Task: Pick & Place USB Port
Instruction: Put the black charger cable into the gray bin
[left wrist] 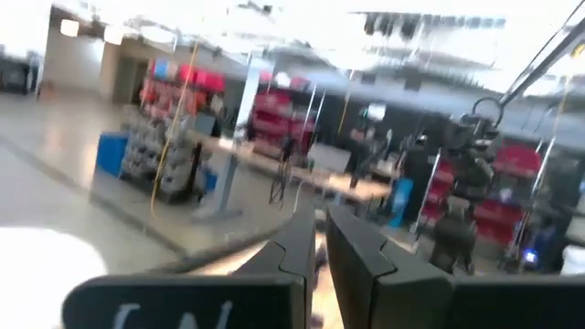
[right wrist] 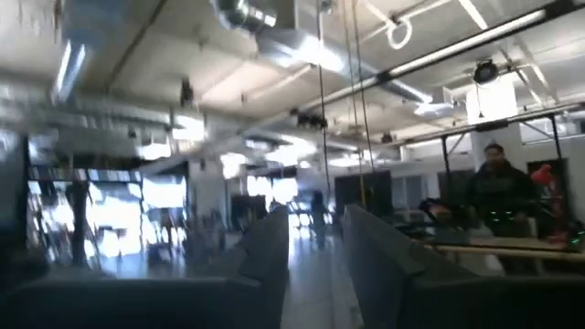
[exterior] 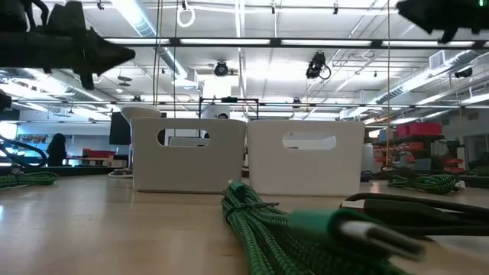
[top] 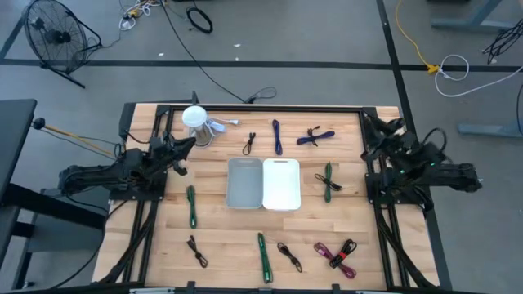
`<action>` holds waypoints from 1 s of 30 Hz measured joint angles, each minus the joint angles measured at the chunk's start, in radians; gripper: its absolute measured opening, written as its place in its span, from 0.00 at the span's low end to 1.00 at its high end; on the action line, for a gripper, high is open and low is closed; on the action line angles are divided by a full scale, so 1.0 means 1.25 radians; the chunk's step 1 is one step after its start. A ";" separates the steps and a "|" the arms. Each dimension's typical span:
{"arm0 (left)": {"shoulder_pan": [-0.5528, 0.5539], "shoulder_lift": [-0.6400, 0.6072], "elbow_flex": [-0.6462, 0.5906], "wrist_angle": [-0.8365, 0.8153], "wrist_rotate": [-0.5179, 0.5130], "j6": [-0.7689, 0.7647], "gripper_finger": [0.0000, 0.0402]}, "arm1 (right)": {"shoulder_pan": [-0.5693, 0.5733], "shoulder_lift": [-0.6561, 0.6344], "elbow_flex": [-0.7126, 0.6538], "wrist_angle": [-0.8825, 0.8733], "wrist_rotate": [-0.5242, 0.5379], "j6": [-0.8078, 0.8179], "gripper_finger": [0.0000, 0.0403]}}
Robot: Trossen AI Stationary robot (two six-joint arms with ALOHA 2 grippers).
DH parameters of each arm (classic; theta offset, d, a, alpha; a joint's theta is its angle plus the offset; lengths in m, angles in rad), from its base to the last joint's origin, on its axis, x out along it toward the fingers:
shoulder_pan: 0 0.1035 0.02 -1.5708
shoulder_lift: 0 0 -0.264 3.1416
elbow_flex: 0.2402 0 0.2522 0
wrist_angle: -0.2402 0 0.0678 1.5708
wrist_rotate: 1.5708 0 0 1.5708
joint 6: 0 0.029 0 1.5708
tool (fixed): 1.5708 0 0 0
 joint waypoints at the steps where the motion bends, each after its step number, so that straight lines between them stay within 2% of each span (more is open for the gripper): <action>1: 0.000 0.009 0.000 0.046 0.001 0.023 0.09 | -0.010 0.042 0.052 -0.056 0.004 -0.006 0.28; 3: 0.000 0.035 0.002 0.145 0.004 0.088 0.09 | -0.032 0.140 0.163 -0.167 0.025 -0.018 0.28; 6: 0.007 0.103 0.037 0.176 -0.006 0.153 0.09 | -0.078 0.307 0.336 -0.332 0.095 -0.018 0.28; 8: 0.025 0.177 0.090 0.186 0.007 0.160 0.09 | -0.120 0.430 0.440 -0.450 0.107 0.008 0.28; 10: 0.044 0.270 0.156 0.172 0.042 0.167 0.09 | -0.166 0.550 0.525 -0.561 0.105 0.047 0.28; 13: 0.066 0.410 0.292 0.069 0.069 0.219 0.09 | -0.233 0.708 0.614 -0.734 0.103 0.099 0.28; 17: 0.097 0.579 0.491 -0.151 0.032 0.311 0.09 | -0.281 0.856 0.650 -0.823 0.070 0.139 0.28; 21: 0.119 0.717 0.631 -0.354 0.042 0.331 0.09 | -0.305 0.949 0.650 -0.847 -0.021 0.197 0.28; 24: 0.132 0.795 0.675 -0.424 0.049 0.331 0.09 | -0.319 0.998 0.650 -0.885 -0.059 0.220 0.28; 30: 0.142 0.902 0.682 -0.428 0.051 0.324 0.09 | -0.348 1.044 0.633 -0.924 -0.076 0.294 0.28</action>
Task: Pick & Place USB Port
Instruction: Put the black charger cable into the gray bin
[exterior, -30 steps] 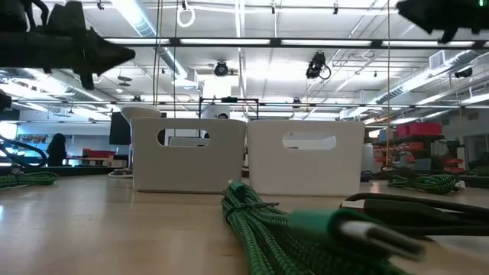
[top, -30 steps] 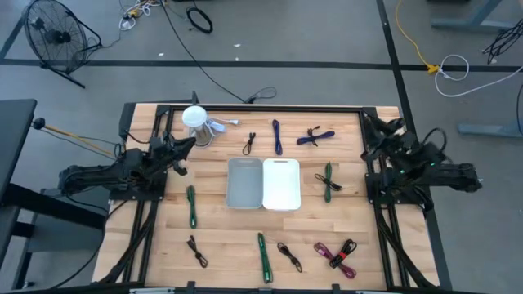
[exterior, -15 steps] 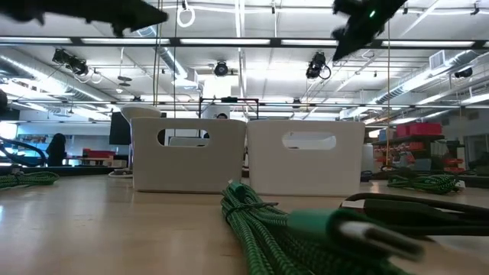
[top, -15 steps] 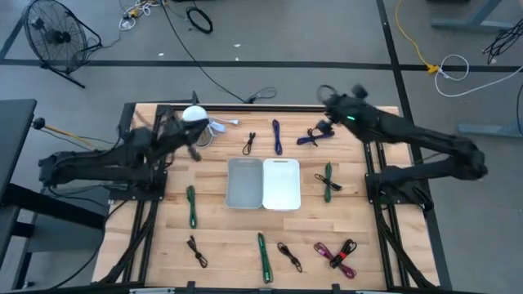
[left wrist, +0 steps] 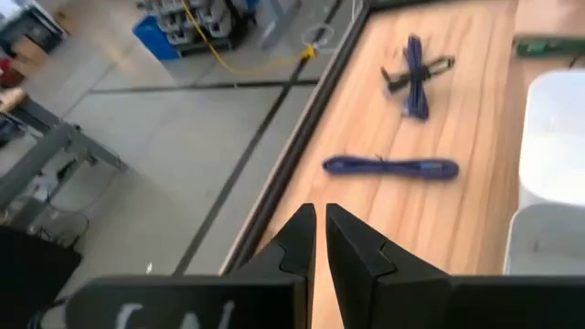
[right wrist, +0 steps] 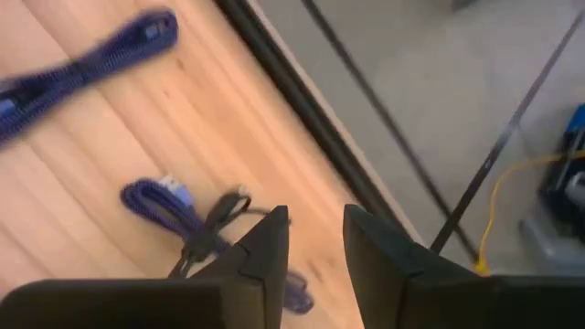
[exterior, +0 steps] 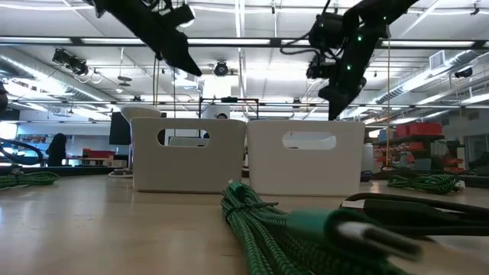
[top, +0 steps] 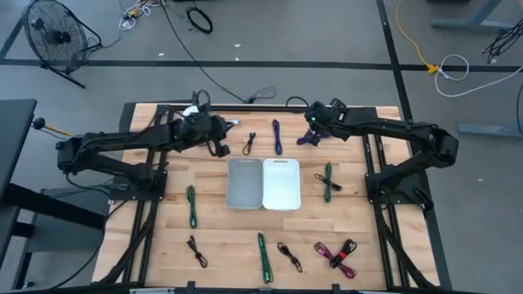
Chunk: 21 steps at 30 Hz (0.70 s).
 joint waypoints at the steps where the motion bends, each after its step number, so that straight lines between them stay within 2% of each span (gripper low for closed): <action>1: 0.000 0.014 0.000 0.003 0.006 -0.007 0.09 | -0.005 0.003 -0.008 0.001 -0.015 0.008 0.28; 10: 0.000 0.050 0.001 0.059 0.018 -0.015 0.09 | -0.038 0.003 -0.136 0.092 -0.168 0.028 0.30; 13: 0.000 0.050 0.001 0.079 0.044 -0.028 0.09 | -0.048 0.003 -0.166 0.109 -0.196 0.048 0.35; 21: -0.003 0.049 0.001 0.108 0.079 -0.041 0.09 | -0.065 0.003 -0.180 0.131 -0.203 0.105 0.56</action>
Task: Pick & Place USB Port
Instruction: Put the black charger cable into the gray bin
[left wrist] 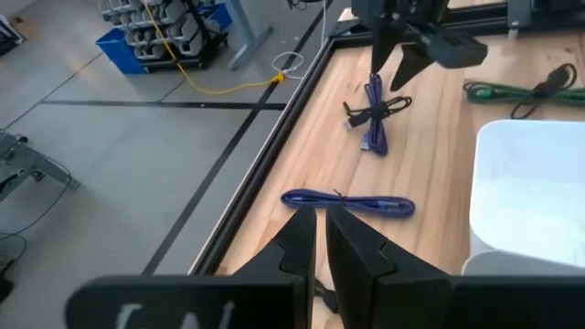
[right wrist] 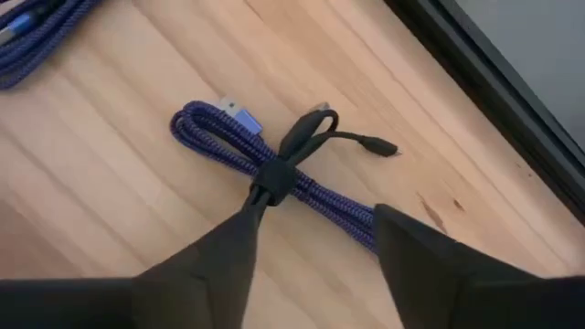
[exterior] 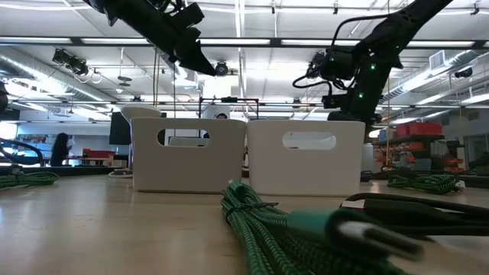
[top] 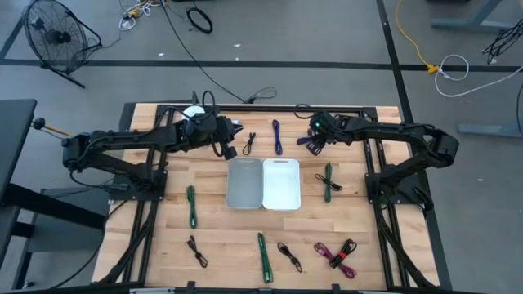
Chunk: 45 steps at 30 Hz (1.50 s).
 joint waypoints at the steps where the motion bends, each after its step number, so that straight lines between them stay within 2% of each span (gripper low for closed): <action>1: -0.001 0.000 0.000 0.000 0.000 0.000 0.09 | -0.001 0.000 0.000 0.000 0.000 0.000 0.59; 6: -0.009 0.000 0.000 0.000 0.000 -0.001 0.09 | 0.001 0.001 0.000 0.023 -0.001 0.050 0.69; 10: -0.011 0.000 0.000 0.000 0.001 -0.001 0.09 | 0.004 0.016 0.000 0.044 -0.001 0.064 0.72; 17: -0.011 0.000 0.000 0.000 0.001 -0.001 0.09 | 0.004 0.072 0.000 0.075 -0.040 0.081 0.71; 26: -0.011 0.000 0.000 0.000 0.000 -0.002 0.09 | 0.004 0.135 0.000 0.097 -0.042 0.081 0.67; 28: -0.011 0.000 0.000 0.000 0.001 -0.002 0.09 | 0.004 0.144 0.000 0.097 -0.042 0.078 0.63; 30: -0.010 0.000 0.000 0.000 0.000 -0.002 0.09 | 0.004 0.145 -0.001 0.093 -0.048 0.075 0.54; 32: -0.010 0.000 0.000 0.000 0.000 -0.002 0.09 | 0.003 0.144 0.000 0.094 -0.061 0.075 0.40; 35: -0.010 0.000 0.000 0.000 0.000 -0.002 0.09 | 0.002 0.134 0.001 0.091 -0.066 0.064 0.12; 36: -0.010 0.000 0.000 0.000 0.000 -0.002 0.09 | 0.002 0.131 0.003 0.091 -0.068 0.056 0.06; 40: -0.010 0.000 0.000 0.000 0.000 -0.018 0.09 | 0.000 0.125 0.031 0.050 -0.071 0.047 0.03; 45: -0.010 0.000 0.001 0.000 0.003 -0.022 0.09 | -0.002 0.124 0.099 -0.027 -0.026 0.018 0.02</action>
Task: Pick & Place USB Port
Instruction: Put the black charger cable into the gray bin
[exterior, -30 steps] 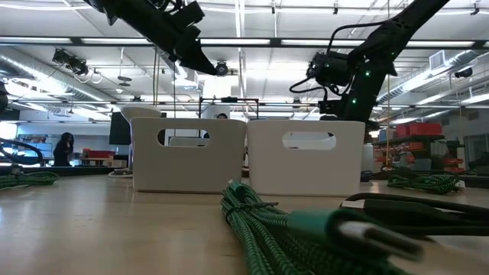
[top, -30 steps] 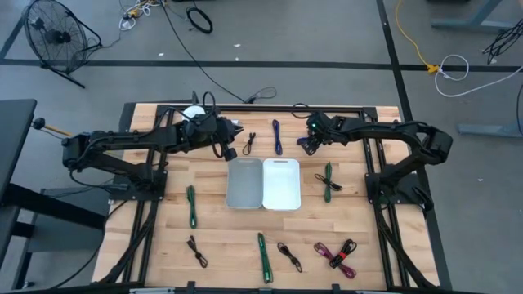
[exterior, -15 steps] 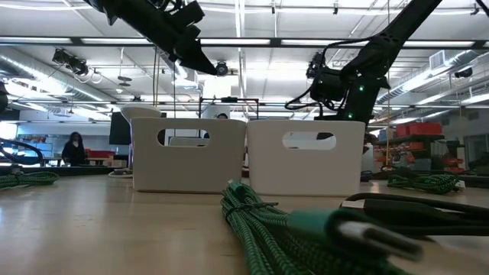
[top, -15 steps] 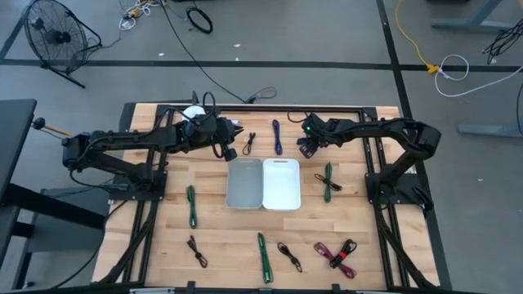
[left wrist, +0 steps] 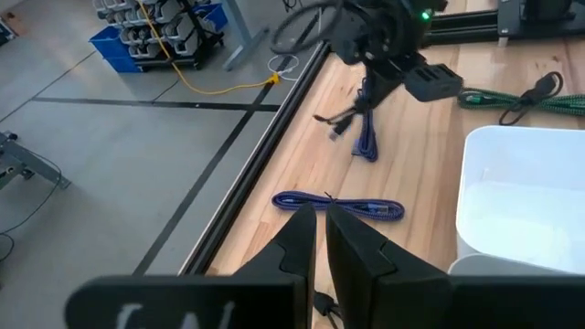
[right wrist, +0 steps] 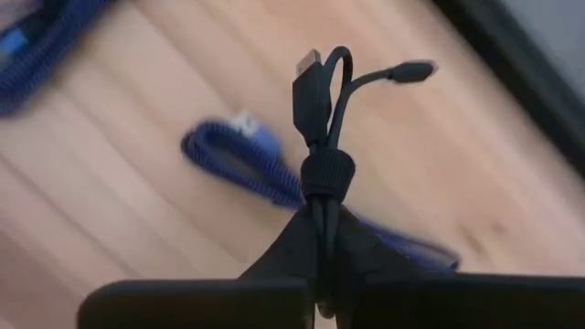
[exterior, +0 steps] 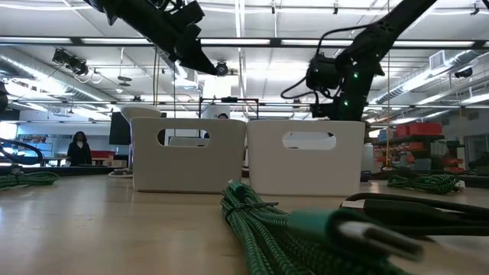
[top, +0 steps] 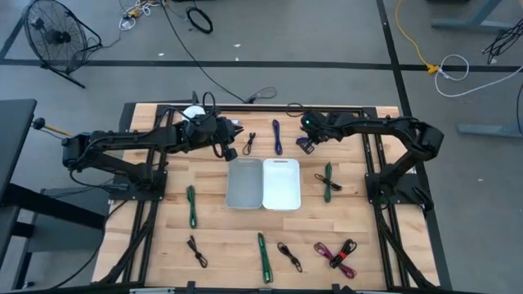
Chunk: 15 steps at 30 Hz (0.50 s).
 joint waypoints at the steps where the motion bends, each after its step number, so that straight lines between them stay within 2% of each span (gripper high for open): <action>1: 0.000 0.000 0.000 0.000 0.006 -0.003 0.09 | 0.000 -0.003 0.017 -0.010 0.000 -0.008 0.01; 9: 0.000 0.000 0.000 0.003 0.009 -0.015 0.09 | 0.021 -0.072 0.122 -0.025 -0.055 -0.077 0.01; 15: 0.000 0.000 0.000 0.042 0.011 -0.027 0.09 | 0.097 -0.170 0.139 -0.012 -0.103 -0.099 0.01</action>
